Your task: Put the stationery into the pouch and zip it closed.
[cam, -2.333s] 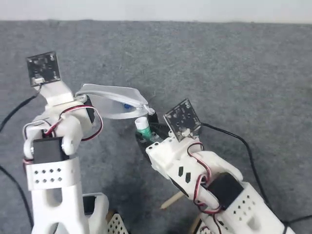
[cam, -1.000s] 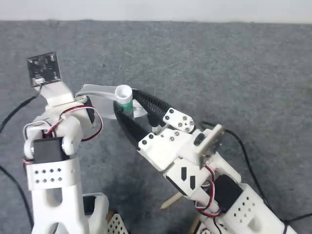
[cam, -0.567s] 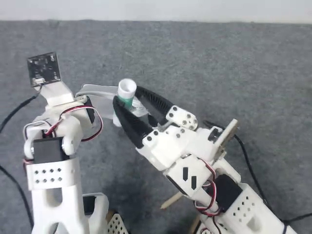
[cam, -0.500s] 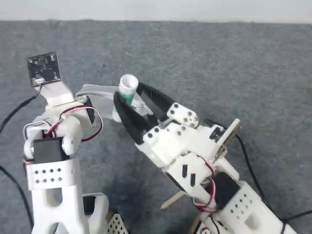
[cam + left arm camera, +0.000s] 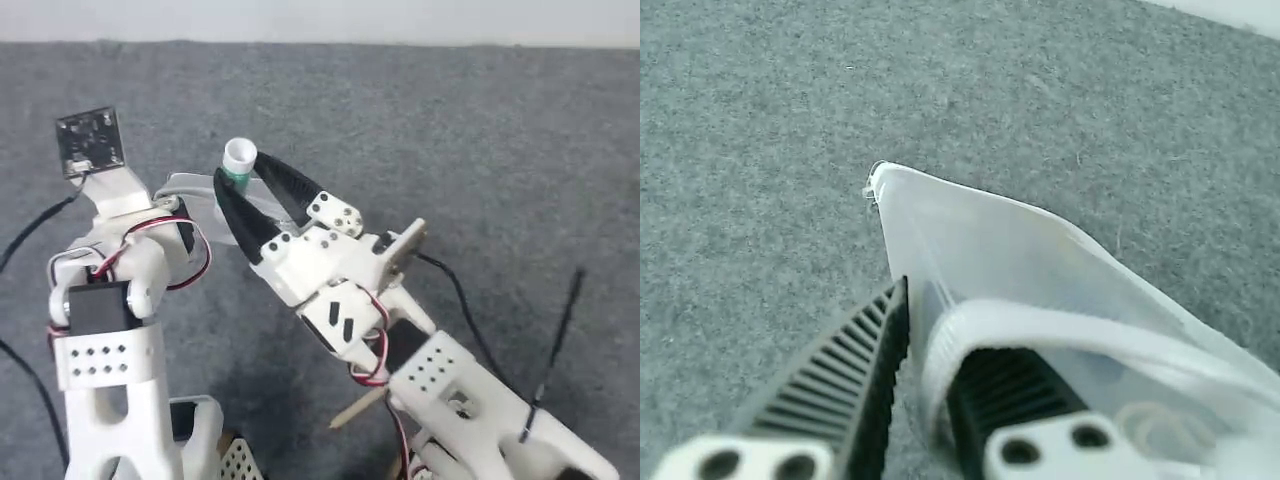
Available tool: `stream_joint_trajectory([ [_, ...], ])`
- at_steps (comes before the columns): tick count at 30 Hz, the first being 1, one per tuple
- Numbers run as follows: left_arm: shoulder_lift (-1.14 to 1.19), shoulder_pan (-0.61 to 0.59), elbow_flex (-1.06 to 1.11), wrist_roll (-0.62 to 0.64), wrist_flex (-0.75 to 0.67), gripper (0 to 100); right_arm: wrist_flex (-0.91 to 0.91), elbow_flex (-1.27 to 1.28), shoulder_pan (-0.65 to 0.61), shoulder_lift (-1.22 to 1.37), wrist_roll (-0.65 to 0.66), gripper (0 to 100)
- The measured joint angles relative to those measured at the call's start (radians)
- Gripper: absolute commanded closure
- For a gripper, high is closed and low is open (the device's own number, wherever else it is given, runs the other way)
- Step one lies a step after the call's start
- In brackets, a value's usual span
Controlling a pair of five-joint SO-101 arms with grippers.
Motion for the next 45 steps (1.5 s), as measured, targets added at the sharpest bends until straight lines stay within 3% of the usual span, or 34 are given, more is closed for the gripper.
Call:
stream_joint_trajectory([
  [9,0.000,0.000,0.002,0.000,0.000,99,-0.127,0.000,0.000,0.176,0.000,99.2],
  [19,0.000,0.000,0.002,0.000,0.000,99,-0.150,0.057,-0.002,0.224,-0.003,99.2],
  [24,0.002,0.003,0.002,0.000,0.000,99,-0.166,0.101,-0.011,0.222,0.098,99.2],
  [32,0.002,0.005,0.002,0.000,0.000,99,-0.341,0.215,-0.049,0.224,0.301,99.2],
  [36,0.002,0.002,0.002,0.000,0.000,99,-0.356,0.219,-0.052,0.224,0.308,98.9],
  [42,0.002,0.000,0.002,0.000,0.000,99,-0.359,0.219,-0.052,0.224,0.278,83.2],
  [45,0.002,0.000,0.002,0.000,0.000,99,-0.359,0.232,-0.057,0.224,0.267,82.1],
])
